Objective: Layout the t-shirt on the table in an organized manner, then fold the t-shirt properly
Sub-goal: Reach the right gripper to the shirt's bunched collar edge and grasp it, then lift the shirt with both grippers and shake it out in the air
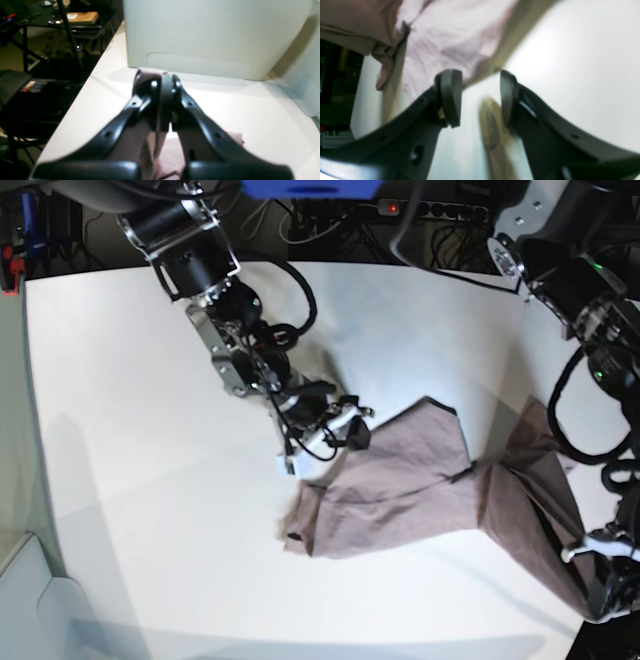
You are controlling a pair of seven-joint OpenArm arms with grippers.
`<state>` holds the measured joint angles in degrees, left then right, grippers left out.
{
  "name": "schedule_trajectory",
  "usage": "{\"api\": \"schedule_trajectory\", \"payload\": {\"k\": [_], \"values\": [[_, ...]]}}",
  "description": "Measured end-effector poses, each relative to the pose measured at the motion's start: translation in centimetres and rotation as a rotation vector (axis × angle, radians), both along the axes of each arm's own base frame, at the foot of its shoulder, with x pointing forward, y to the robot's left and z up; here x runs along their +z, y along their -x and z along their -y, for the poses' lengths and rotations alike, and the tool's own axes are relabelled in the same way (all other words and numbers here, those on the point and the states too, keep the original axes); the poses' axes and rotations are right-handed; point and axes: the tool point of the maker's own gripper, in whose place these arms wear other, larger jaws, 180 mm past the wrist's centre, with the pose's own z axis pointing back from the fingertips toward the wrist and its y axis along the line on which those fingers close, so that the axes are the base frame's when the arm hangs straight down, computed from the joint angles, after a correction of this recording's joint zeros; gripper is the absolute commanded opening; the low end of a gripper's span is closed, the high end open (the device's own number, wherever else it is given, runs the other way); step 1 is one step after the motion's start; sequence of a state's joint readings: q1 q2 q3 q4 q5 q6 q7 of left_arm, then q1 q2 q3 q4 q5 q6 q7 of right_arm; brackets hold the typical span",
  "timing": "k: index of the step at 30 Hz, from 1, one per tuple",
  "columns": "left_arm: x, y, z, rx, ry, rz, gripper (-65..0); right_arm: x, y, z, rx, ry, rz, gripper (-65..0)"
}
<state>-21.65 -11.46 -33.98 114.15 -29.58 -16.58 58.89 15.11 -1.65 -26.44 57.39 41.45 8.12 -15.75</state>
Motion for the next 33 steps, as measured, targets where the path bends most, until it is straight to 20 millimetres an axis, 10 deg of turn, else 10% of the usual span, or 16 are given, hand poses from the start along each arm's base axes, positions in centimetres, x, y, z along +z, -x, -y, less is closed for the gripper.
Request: {"api": "schedule_trajectory", "payload": {"k": [12,18,22,26,33], "values": [[-1.7,0.2,0.6,-0.009,0.02,-0.037,-64.9,-0.5,-2.6,-0.8,-0.001,0.015,-0.027,-39.8],[-1.7,0.2,0.5,-0.006,0.02,-0.039,-64.9,-0.8,-1.6,-1.9,0.036,0.016,-0.043,-62.3],[-1.5,0.4,0.2,0.003,0.008,-0.037,-64.9,-0.6,0.1,-3.9,0.16,-0.003,-0.023,-64.8],[-1.4,0.7,-0.9,0.033,0.022,-0.028,-64.9,3.0,0.4,-4.9,0.216,-0.08,0.111,-65.0],[-0.7,1.4,-2.5,0.052,0.023,-0.009,-64.9,13.6,1.0,-1.0,0.208,-0.132,0.464,-65.0]]}}
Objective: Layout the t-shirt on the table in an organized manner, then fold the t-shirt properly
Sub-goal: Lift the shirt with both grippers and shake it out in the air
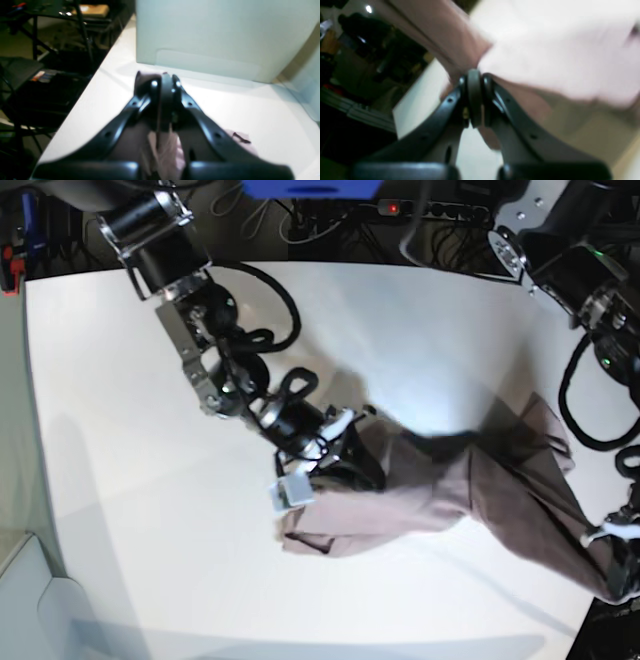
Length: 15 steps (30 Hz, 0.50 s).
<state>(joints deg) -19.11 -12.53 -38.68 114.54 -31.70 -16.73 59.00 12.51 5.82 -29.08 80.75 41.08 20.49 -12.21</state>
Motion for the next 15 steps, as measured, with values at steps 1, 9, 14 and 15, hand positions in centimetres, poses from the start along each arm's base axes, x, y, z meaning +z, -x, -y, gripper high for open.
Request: {"api": "schedule_trajectory", "payload": {"k": [1,9,14,15], "values": [[0.2,0.3,-0.2,0.001,0.008,0.009,-64.9,1.5,0.2,0.8,-0.007,-0.008,0.041,-65.0],[2.4,1.3,-2.5,0.026,-0.014,0.058,-64.9,13.7,-0.3,9.5,-0.193,-0.068,0.376,-65.0],[4.8,0.1,-1.2,-0.006,-0.029,0.113,-64.9,17.3,-1.2,14.2,-0.298,0.006,0.46,-65.0],[4.9,-0.5,-0.6,-0.017,-0.042,0.105,-64.9,18.2,-1.3,15.3,-0.324,0.024,0.476,-65.0]]}}
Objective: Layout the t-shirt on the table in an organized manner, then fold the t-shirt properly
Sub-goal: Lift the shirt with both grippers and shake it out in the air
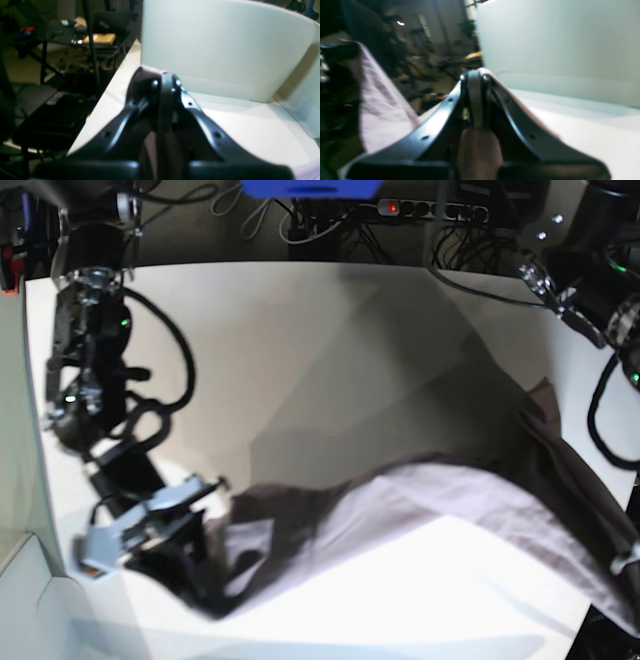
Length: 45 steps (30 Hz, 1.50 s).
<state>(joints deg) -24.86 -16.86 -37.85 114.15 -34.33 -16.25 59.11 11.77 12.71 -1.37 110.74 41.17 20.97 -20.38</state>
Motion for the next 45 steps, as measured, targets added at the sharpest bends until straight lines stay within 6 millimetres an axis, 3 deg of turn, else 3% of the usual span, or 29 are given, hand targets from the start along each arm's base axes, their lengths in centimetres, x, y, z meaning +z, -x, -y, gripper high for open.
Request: {"api": "schedule_trajectory", "payload": {"k": [4,7,15,20,23,29,35,45], "values": [[-0.7,-2.4,4.2,-0.056,-0.002,-0.028,-64.9,2.7,-0.4,3.7,-0.101,-0.004,0.063,-65.0],[-0.8,-3.2,6.9,-0.101,-0.002,-0.031,-64.9,3.0,-0.3,5.7,-0.158,-0.003,0.067,-65.0],[2.1,-4.7,12.1,-0.175,-0.031,0.027,-64.9,7.7,1.6,12.7,-0.272,0.013,0.185,-65.0],[4.0,-4.1,11.8,-0.154,-0.051,0.081,-64.9,11.8,3.8,16.8,-0.317,0.0,0.282,-65.0],[4.0,-4.0,10.9,-0.131,-0.042,0.08,-64.9,13.3,4.7,17.9,-0.333,0.017,0.322,-65.0],[3.7,-3.3,9.3,-0.131,0.025,0.095,-64.9,13.7,4.9,18.0,-0.331,0.043,0.33,-65.0],[4.2,-2.3,6.5,-0.096,0.093,0.14,-64.9,14.8,5.3,17.4,-0.305,0.058,0.379,-65.0],[6.2,-2.1,6.3,-0.115,0.044,0.177,-64.9,16.7,5.9,17.1,-0.293,0.057,0.448,-65.0]]}}
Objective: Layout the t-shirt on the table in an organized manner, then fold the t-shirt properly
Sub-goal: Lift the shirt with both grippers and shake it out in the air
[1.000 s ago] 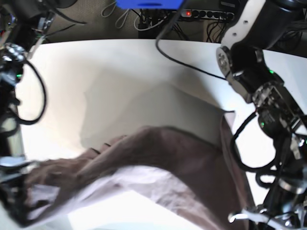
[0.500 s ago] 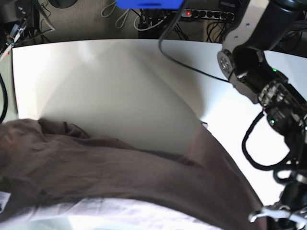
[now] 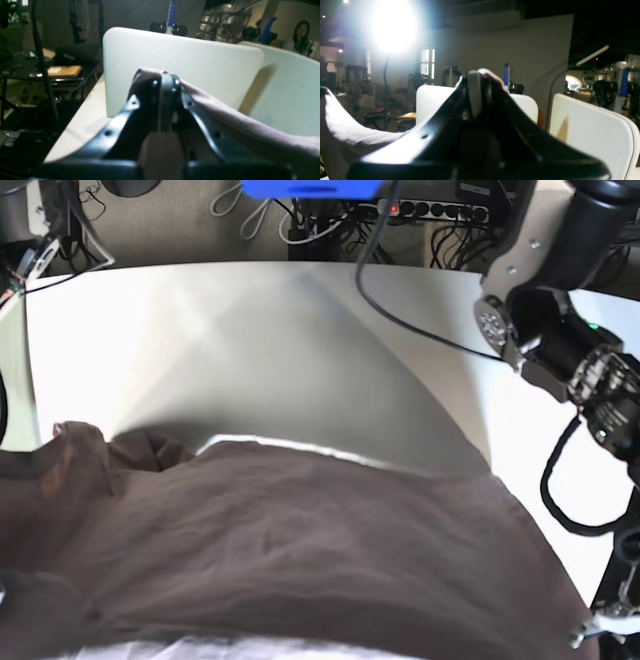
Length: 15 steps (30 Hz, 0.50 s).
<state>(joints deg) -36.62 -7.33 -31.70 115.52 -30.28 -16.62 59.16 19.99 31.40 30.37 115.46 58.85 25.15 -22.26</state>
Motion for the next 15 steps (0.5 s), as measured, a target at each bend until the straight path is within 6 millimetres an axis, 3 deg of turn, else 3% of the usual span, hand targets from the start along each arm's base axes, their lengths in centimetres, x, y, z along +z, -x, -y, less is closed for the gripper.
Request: {"api": "schedule_trajectory", "payload": {"k": [8,12,15], "values": [[-0.2,-0.2,-0.7,0.046,-0.016,-0.017,-64.9,-0.5,-0.7,0.0,0.011,-0.012,-0.019,-65.0],[-0.8,-0.5,-1.1,0.066,-0.014,-0.032,-64.9,-1.9,-3.7,-0.6,0.068,-0.04,-0.091,-65.0],[-3.0,-1.6,-1.6,0.087,0.001,-0.104,-64.9,-4.3,-6.9,0.0,0.083,-0.095,-0.188,-65.0]]}}
